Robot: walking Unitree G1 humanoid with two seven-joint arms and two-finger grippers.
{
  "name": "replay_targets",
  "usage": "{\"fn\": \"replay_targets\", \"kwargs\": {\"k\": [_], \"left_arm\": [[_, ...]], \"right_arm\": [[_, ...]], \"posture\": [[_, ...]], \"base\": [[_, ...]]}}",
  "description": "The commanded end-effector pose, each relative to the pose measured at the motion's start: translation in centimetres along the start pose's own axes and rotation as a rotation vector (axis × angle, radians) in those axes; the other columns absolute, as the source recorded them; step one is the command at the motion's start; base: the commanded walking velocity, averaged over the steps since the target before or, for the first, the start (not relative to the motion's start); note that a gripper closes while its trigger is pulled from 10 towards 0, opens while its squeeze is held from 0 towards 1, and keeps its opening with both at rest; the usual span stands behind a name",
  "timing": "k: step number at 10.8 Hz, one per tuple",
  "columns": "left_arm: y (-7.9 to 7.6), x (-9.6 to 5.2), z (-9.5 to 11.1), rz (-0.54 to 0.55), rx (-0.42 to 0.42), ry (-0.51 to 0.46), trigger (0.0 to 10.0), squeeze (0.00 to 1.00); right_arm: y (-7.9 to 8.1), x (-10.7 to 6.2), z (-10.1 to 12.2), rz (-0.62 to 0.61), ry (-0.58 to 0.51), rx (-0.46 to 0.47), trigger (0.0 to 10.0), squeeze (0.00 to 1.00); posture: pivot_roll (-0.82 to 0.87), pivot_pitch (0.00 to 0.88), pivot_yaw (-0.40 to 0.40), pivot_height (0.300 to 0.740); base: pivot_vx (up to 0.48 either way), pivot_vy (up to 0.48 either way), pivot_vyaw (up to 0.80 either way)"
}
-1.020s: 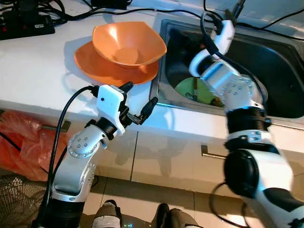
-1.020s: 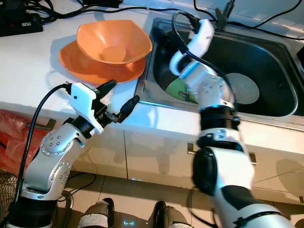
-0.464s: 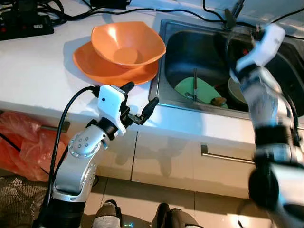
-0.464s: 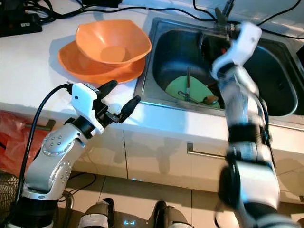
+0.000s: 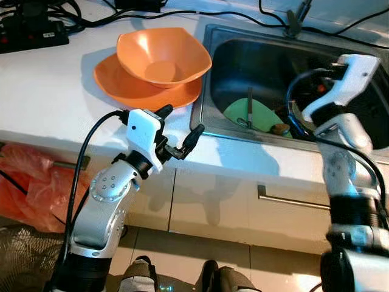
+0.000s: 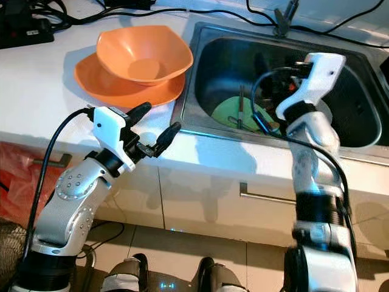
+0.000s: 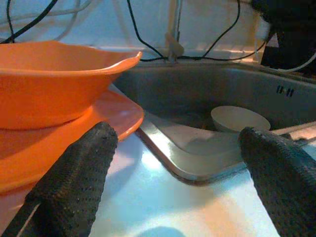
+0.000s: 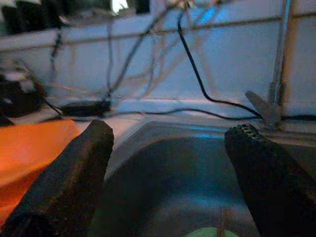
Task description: Kitchen organization
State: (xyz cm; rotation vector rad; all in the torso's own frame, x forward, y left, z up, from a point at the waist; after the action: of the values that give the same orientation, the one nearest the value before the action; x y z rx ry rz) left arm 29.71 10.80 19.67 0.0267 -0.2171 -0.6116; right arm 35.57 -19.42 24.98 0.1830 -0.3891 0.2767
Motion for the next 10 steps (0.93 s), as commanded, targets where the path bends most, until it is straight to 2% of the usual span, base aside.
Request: {"fn": "replay_targets", "kwargs": {"k": [1,3,6,8,10], "left_arm": [[-0.3,0.1,-1.1,-0.004,-0.014,0.044,10.0,0.0],[-0.7,0.2,-1.4,-0.001,-0.023,0.042,10.0,0.0],[-0.2,0.0,-1.9,0.068,-0.012,0.031,10.0,0.0],[0.4,-0.6,-2.3,0.174,0.001,0.009,10.0,0.0],[0.4,-0.8,-2.6,0.195,0.01,0.007,10.0,0.0]], "right_arm": [[-0.1,-0.7,0.3,-0.002,-0.024,0.017,10.0,0.0],[0.6,-2.1,-0.4,-0.009,-0.054,0.052,10.0,0.0],[1.1,-3.7,-2.6,-0.022,-0.018,-0.069,10.0,0.0],[0.6,-4.9,-3.5,-0.038,0.003,-0.153,10.0,0.0],[0.4,-5.8,-4.3,-0.07,0.016,-0.138,10.0,0.0]], "posture": [[0.16,0.207,-0.093,0.74],[0.15,0.204,-0.09,0.74],[0.15,0.194,-0.091,0.74],[0.15,0.192,-0.085,0.74],[0.15,0.196,-0.081,0.74]], "base": [[0.0,0.0,0.0],[0.0,0.0,0.0],[0.0,0.0,0.0],[0.0,0.0,0.0],[0.0,0.0,0.0]]}}
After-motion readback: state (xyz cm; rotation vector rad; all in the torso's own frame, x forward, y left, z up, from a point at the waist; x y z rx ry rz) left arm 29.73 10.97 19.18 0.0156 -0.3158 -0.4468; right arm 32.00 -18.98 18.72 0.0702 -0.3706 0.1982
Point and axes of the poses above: a point about 5 cm out from each wrist's last joint towards the gripper, its own x axis pointing out of the wrist towards the gripper, its own z axis along the axis of the wrist's last joint, y = z × x, the point moved 1 cm from there along x, pointing out of the wrist towards the gripper, and after that the axes turned 2 degrees about -x, right-handed, at the moved point
